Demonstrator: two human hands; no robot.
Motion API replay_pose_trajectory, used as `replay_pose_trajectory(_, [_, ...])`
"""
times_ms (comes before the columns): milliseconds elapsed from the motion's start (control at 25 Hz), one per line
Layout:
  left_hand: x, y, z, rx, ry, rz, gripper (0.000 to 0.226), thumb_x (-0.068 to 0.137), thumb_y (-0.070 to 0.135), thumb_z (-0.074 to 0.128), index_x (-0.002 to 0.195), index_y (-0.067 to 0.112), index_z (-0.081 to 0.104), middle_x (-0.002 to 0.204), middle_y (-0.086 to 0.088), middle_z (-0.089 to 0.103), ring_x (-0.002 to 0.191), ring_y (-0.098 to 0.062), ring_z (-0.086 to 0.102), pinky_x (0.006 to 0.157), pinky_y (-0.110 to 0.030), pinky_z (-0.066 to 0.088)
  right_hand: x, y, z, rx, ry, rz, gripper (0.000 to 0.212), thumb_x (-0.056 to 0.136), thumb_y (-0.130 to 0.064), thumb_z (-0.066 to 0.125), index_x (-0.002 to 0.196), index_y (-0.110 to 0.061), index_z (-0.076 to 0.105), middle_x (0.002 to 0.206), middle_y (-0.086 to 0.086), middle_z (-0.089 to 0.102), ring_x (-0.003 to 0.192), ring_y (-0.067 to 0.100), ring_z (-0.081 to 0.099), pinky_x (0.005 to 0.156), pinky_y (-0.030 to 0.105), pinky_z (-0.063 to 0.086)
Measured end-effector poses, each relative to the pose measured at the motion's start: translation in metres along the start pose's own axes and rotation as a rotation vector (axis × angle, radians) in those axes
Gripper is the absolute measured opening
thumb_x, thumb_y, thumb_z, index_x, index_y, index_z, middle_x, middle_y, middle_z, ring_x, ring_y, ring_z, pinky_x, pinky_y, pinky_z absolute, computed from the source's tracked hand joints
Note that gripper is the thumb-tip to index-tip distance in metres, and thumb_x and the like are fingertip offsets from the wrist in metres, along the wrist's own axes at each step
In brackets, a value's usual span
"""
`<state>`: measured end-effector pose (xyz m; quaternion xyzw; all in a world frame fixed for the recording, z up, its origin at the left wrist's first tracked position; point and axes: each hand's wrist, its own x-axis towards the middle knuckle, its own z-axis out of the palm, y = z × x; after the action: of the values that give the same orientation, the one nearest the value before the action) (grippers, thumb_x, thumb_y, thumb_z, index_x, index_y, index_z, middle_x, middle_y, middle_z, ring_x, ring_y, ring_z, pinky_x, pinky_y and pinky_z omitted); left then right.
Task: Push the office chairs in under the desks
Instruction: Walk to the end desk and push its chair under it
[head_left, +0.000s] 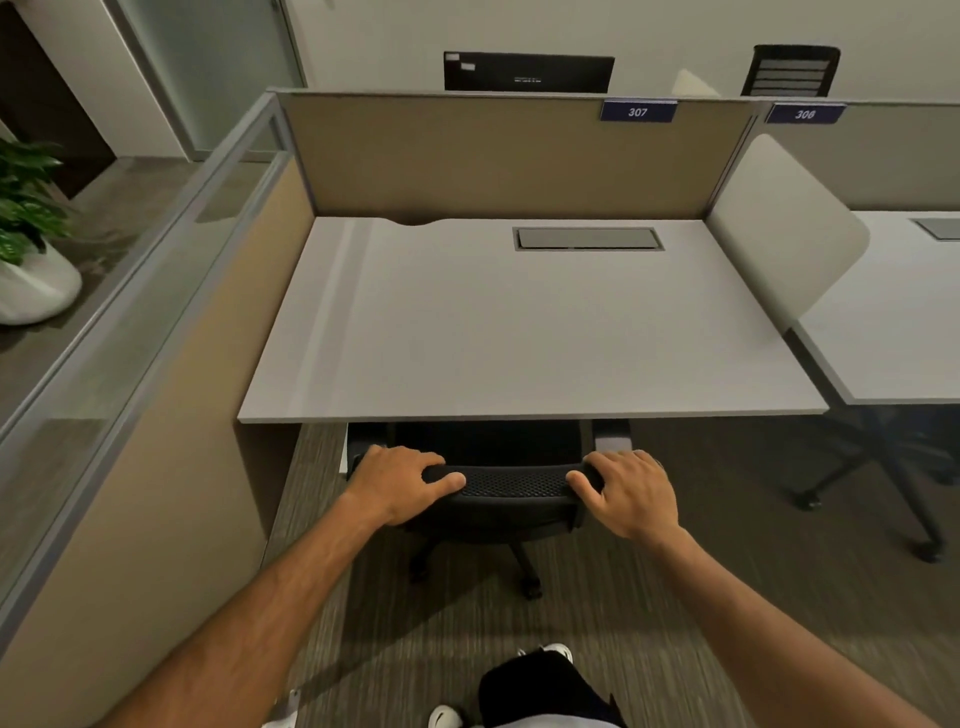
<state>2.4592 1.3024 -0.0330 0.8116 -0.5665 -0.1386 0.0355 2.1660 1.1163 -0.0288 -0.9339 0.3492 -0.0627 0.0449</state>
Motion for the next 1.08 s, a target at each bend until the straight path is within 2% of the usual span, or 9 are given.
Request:
replay_pose_trajectory(160, [0.008, -0.002, -0.002, -0.008, 0.000, 0.017, 0.091, 0.077, 0.096, 0.011, 0.118, 0.039, 0.067, 0.101, 0.011, 0.073, 0.095, -0.012, 0.065, 0.095, -0.045, 0.043, -0.002, 0.000, 0.005, -0.021, 0.089, -0.003, 0.062, 0.099, -0.065, 0.024, 0.091, -0.021, 0.067, 0.081, -0.004, 0.068, 0.075, 0.016, 0.065, 0.084, 0.039, 0.051])
replay_pose_trajectory(360, [0.015, -0.011, 0.002, -0.040, 0.125, 0.052, 0.079, 0.082, 0.092, 0.018, 0.110, 0.038, 0.069, 0.089, 0.017, 0.069, 0.080, -0.004, 0.062, 0.074, -0.032, 0.046, 0.010, -0.001, 0.008, -0.028, 0.119, 0.011, 0.059, 0.098, -0.062, 0.028, 0.088, -0.019, 0.067, 0.077, -0.002, 0.068, 0.071, 0.018, 0.065, 0.077, 0.040, 0.053])
replay_pose_trajectory(560, [0.020, -0.021, 0.007, -0.013, 0.275, 0.096, 0.059, 0.091, 0.077, 0.030, 0.101, 0.033, 0.068, 0.083, 0.016, 0.065, 0.069, -0.004, 0.060, 0.060, -0.022, 0.045, 0.023, -0.002, 0.012, -0.017, 0.128, 0.012, 0.061, 0.098, -0.062, 0.027, 0.088, -0.018, 0.067, 0.077, -0.001, 0.068, 0.071, 0.020, 0.065, 0.075, 0.040, 0.053])
replay_pose_trajectory(840, [0.047, -0.033, -0.002, -0.015, 0.308, 0.090, 0.051, 0.091, 0.071, 0.037, 0.100, 0.033, 0.069, 0.084, 0.015, 0.067, 0.071, -0.006, 0.062, 0.060, -0.024, 0.041, 0.055, -0.004, 0.011, 0.000, 0.117, 0.015, 0.059, 0.097, -0.061, 0.029, 0.089, -0.016, 0.067, 0.078, -0.001, 0.068, 0.076, 0.020, 0.067, 0.082, 0.041, 0.052])
replay_pose_trajectory(1080, [0.079, -0.044, -0.014, -0.037, 0.298, 0.090, 0.053, 0.090, 0.070, 0.036, 0.098, 0.030, 0.071, 0.084, 0.012, 0.069, 0.071, -0.010, 0.063, 0.060, -0.028, 0.049, 0.088, -0.001, 0.016, -0.012, 0.112, 0.045, 0.057, 0.096, -0.060, 0.032, 0.087, -0.017, 0.068, 0.076, -0.001, 0.069, 0.072, 0.021, 0.065, 0.076, 0.038, 0.051])
